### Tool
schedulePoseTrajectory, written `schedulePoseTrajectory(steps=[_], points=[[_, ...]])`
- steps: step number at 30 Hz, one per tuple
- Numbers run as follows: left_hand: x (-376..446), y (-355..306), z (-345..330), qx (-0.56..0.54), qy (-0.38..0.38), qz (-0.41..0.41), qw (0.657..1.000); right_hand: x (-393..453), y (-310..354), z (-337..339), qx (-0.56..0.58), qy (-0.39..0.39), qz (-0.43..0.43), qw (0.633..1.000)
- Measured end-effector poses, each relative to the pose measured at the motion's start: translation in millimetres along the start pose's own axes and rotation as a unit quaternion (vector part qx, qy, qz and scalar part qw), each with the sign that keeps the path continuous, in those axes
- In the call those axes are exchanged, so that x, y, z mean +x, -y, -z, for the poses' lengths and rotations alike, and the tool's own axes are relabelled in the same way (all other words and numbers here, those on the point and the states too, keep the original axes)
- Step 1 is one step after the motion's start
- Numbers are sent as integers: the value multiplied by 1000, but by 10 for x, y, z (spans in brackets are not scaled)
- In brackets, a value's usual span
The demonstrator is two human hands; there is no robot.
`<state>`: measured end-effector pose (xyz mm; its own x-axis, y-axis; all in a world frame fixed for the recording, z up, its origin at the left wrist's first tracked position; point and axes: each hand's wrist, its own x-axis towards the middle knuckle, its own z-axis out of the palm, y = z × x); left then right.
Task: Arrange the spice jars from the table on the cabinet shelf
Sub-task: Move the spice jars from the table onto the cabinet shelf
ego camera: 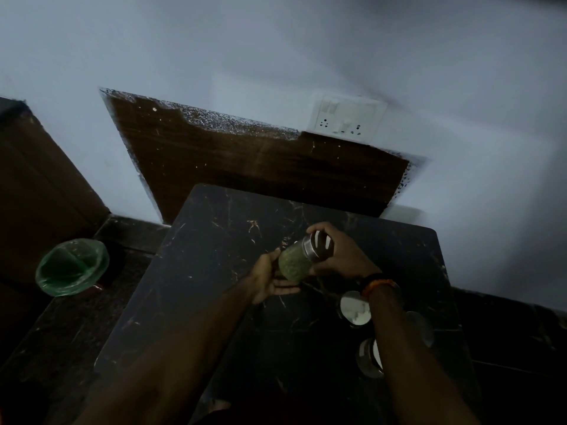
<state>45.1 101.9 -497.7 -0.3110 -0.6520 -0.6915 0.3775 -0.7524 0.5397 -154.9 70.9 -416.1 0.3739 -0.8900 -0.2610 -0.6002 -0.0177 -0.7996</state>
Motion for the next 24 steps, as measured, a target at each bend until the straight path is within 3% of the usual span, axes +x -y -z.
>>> schedulePoseTrajectory(steps=[9,17,24], points=[[-163,-39,-174,-169,82,-62,980,-150,203,272,49,3,68,996],[-187,-89,-288,-242,125,-129,954,-157,197,230,110,-154,126,974],[-284,-131,-476,-176,172,-189,951,-106,166,131,180,-264,45,947]])
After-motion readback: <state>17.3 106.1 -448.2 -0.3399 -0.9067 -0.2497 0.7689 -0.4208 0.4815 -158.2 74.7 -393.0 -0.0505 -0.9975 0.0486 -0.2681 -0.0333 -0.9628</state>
